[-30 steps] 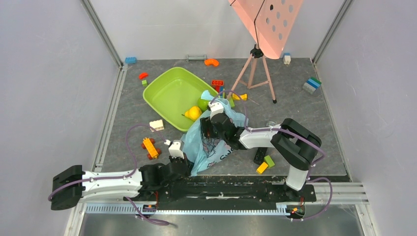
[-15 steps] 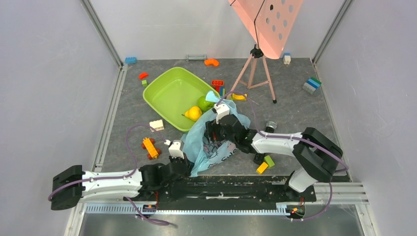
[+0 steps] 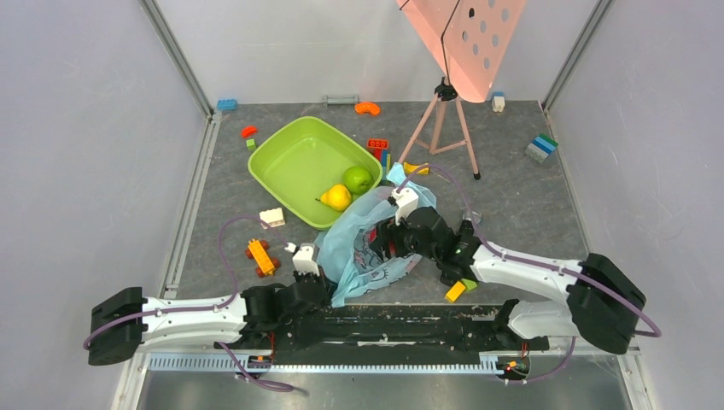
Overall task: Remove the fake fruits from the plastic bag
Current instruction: Take out the fake fruit from the plastic bag.
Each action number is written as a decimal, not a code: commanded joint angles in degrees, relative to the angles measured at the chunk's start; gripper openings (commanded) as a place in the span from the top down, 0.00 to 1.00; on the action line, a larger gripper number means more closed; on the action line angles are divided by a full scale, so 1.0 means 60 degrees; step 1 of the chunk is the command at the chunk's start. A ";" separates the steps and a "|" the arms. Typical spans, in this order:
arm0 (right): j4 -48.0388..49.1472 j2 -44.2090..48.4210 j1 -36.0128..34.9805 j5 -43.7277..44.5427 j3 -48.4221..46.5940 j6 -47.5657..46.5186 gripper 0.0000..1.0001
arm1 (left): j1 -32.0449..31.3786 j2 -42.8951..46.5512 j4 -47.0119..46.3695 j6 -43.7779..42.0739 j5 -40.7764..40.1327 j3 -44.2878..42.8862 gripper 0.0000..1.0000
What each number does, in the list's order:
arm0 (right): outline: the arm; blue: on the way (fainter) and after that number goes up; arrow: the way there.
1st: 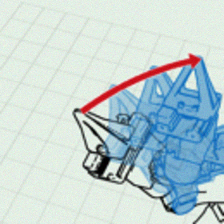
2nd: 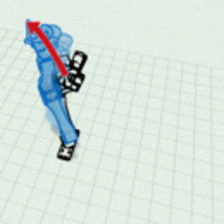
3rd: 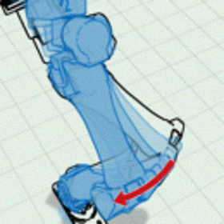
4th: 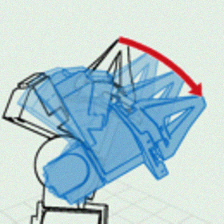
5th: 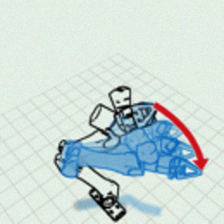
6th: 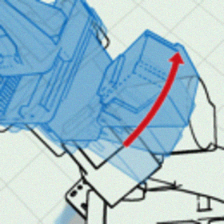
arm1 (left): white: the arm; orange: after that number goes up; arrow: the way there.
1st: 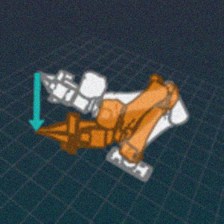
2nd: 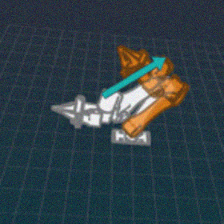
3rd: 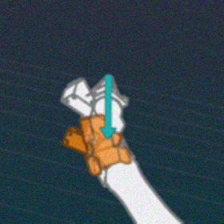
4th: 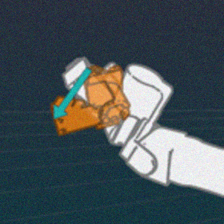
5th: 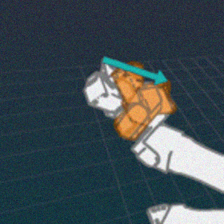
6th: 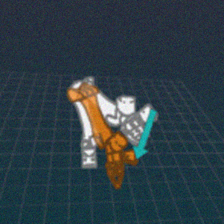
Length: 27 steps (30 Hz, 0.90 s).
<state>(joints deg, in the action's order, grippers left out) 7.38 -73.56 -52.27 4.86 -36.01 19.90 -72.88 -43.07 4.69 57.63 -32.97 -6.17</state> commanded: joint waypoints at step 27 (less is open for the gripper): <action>-0.1977 0.3020 -0.0163 -0.2813 -0.1442 -0.0468 0.36 | -0.0021 -0.0431 -0.0177 0.0078 -0.0452 -0.0158 0.98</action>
<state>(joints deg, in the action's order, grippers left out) -4.19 -56.93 -52.64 -10.35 -39.35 17.93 -72.88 -44.51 4.08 57.63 -33.19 -6.26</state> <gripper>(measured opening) 0.751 0.031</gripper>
